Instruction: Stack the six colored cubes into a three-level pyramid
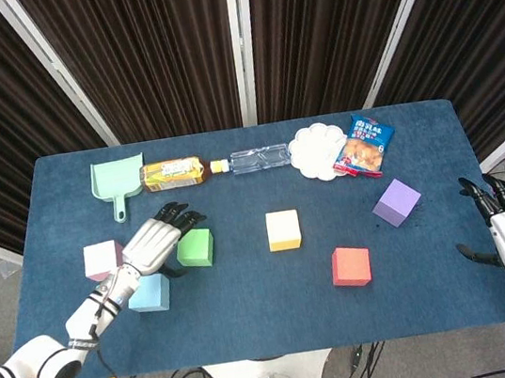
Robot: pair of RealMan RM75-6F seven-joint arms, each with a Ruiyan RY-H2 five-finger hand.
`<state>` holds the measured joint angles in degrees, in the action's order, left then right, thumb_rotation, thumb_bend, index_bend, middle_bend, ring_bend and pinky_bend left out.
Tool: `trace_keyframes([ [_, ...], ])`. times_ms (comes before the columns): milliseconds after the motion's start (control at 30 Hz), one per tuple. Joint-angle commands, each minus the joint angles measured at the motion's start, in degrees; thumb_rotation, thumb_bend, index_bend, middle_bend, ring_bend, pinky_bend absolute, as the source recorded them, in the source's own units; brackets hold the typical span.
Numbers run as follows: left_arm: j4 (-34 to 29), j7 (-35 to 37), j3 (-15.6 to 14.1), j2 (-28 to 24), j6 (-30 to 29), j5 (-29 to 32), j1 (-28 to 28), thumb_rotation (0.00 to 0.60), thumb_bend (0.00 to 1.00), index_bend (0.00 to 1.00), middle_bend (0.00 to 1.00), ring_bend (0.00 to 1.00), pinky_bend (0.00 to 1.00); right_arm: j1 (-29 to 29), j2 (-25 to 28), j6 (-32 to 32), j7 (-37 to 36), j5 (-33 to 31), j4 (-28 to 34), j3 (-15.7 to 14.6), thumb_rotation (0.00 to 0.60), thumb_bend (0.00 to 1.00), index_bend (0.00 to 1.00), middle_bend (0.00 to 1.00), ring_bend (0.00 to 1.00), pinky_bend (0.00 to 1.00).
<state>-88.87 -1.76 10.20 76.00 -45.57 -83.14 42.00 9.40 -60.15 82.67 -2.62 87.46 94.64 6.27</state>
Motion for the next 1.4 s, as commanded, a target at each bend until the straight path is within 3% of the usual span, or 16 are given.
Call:
trace_keyframes([
  [33, 2.5, -2.9, -0.2, 3.0, 1.6, 3.0, 1.8, 0.6, 0.09, 0.12, 0.12, 0.03, 0.04, 0.1, -0.1, -0.1, -0.1, -0.1, -0.2, 0.0, 0.6, 0.06, 0.0, 0.23, 0.04, 0.1],
  [333, 6.0, -9.5, -0.6, 5.9, 4.4, 10.7, 4.4, 0.6, 0.09, 0.12, 0.13, 0.03, 0.04, 0.3, -0.4, -0.7, -0.7, -0.5, -0.8, -0.2, 0.6, 0.06, 0.0, 0.23, 0.04, 0.1],
  [500, 7.0, -11.2, -1.1, 7.5, 3.3, 13.4, 4.5, 0.6, 0.12, 0.14, 0.23, 0.11, 0.04, 0.4, -0.5, -1.0, -1.1, -0.8, -1.2, -0.3, 0.6, 0.06, 0.0, 0.23, 0.04, 0.1],
  [667, 9.1, -11.9, -1.6, 9.1, 3.0, 14.2, 5.0, 0.6, 0.14, 0.16, 0.3, 0.14, 0.05, 0.4, -0.5, -1.0, -1.4, -0.5, -1.2, -0.6, 0.6, 0.06, 0.0, 0.23, 0.04, 0.1],
  [933, 13.1, -6.9, -1.2, 13.2, 0.3, 12.5, 4.7, 0.6, 0.18, 0.26, 0.44, 0.25, 0.05, 0.2, -0.7, -1.0, -1.9, -0.9, -1.7, -0.7, 0.6, 0.06, 0.0, 0.23, 0.04, 0.1],
  [1400, 15.4, -7.8, 1.3, 16.1, 1.3, 14.1, 8.8, 0.6, 0.19, 0.27, 0.45, 0.26, 0.05, 0.1, -0.3, -0.9, -1.8, -1.4, -1.3, -0.7, 0.6, 0.06, 0.0, 0.24, 0.04, 0.1],
])
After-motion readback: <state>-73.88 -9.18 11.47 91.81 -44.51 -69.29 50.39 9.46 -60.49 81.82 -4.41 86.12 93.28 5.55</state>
